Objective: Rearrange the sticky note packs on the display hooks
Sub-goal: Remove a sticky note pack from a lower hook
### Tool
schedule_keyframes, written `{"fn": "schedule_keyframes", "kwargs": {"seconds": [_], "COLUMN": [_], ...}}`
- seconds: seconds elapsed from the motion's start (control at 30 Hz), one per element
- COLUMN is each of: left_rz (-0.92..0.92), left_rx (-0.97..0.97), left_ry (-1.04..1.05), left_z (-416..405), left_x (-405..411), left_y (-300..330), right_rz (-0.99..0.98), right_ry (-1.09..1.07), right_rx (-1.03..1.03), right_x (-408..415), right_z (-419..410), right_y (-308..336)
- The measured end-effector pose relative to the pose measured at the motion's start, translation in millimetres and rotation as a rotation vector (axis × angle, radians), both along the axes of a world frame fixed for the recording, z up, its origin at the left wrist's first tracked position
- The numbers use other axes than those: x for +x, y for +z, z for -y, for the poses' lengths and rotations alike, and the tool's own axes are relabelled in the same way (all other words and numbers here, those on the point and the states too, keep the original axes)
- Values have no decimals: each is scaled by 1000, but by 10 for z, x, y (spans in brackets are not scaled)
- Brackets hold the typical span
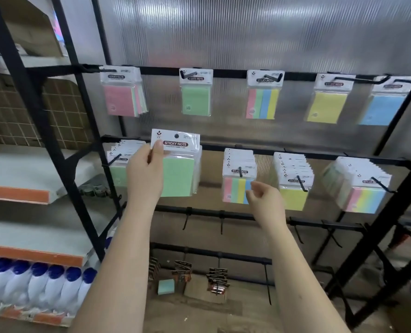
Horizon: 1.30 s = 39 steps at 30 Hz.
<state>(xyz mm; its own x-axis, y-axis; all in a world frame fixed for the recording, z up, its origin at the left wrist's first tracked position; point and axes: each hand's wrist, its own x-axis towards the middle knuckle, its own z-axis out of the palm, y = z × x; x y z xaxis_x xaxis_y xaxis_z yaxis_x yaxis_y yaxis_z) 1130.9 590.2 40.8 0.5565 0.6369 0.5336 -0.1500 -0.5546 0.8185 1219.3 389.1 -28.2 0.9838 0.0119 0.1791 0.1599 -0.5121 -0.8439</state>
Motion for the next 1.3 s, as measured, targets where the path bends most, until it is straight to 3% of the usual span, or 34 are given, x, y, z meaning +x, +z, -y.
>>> {"fn": "schedule_keyframes", "kwargs": {"seconds": [0.77, 1.3], "left_rz": [277, 375], "left_rx": [-28, -145], "left_ry": [-164, -325], "left_z": [-342, -516], "left_x": [989, 1220], "left_y": [688, 719], "right_rz": [172, 145], "right_ry": [-16, -160], "right_rx": [-7, 22], "right_x": [995, 911], "right_z": [-523, -654], "right_y": [400, 212]}}
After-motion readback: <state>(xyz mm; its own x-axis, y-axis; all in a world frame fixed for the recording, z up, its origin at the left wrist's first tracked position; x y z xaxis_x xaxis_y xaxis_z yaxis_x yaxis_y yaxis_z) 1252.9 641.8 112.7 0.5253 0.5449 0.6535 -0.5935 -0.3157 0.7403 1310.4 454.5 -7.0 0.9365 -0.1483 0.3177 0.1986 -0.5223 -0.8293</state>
